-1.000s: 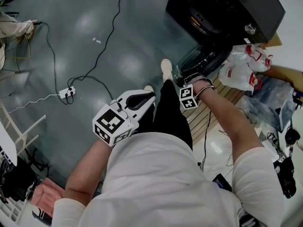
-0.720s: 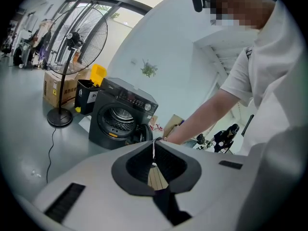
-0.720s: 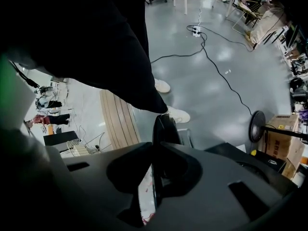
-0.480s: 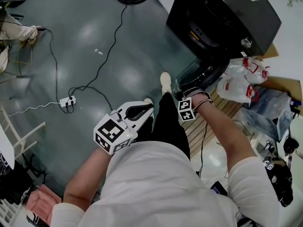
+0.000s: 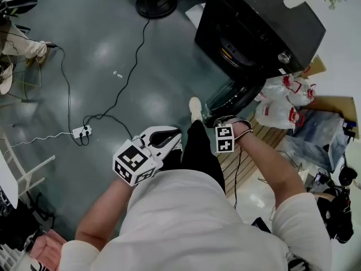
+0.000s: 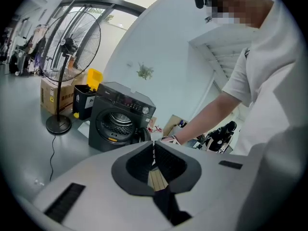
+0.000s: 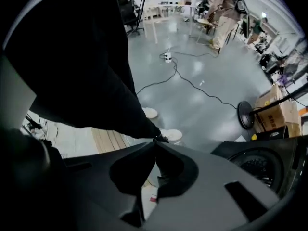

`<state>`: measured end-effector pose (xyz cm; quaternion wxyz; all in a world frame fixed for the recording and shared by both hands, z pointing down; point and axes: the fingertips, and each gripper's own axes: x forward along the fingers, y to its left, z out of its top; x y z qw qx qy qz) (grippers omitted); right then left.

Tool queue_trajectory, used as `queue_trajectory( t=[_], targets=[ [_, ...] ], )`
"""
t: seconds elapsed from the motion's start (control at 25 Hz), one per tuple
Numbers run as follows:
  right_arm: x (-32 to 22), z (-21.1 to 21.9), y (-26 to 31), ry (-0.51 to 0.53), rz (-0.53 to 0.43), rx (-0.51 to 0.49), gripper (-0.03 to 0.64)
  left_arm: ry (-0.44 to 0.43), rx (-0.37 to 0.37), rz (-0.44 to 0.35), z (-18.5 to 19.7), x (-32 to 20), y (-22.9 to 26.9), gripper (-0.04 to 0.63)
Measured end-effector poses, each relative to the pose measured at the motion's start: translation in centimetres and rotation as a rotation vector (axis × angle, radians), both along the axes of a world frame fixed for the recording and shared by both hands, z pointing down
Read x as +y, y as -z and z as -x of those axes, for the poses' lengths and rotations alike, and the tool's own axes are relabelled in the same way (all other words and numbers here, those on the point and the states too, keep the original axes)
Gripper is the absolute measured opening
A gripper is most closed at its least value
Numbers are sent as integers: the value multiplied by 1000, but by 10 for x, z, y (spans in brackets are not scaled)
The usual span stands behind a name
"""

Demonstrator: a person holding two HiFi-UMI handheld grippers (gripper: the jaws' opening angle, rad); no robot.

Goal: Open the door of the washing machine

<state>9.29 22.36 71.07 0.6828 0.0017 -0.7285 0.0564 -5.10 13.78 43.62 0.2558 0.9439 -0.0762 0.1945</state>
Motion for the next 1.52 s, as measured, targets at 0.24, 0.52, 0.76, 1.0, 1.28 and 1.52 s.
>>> queue_trajectory(
  t=[0.24, 0.52, 0.76, 1.0, 1.28, 1.52],
  targets=[
    [-14, 23, 54, -266, -55, -190, 9, -7, 8, -18, 0, 1, 8, 20],
    [-34, 41, 128, -629, -152, -399, 9, -3, 20, -35, 9, 2, 20, 20],
    [-49, 56, 193, -800, -226, -613, 9, 0, 37, -44, 5, 3, 29, 20],
    [-48, 74, 247, -955, -243, -816, 9, 1, 53, -48, 6, 5, 39, 20],
    [-38, 83, 276, -959, -279, -867, 8, 11, 103, -60, 13, 11, 52, 20],
    [-37, 89, 285, -947, -297, -879, 8, 29, 104, -54, 27, 16, 49, 20]
  ],
)
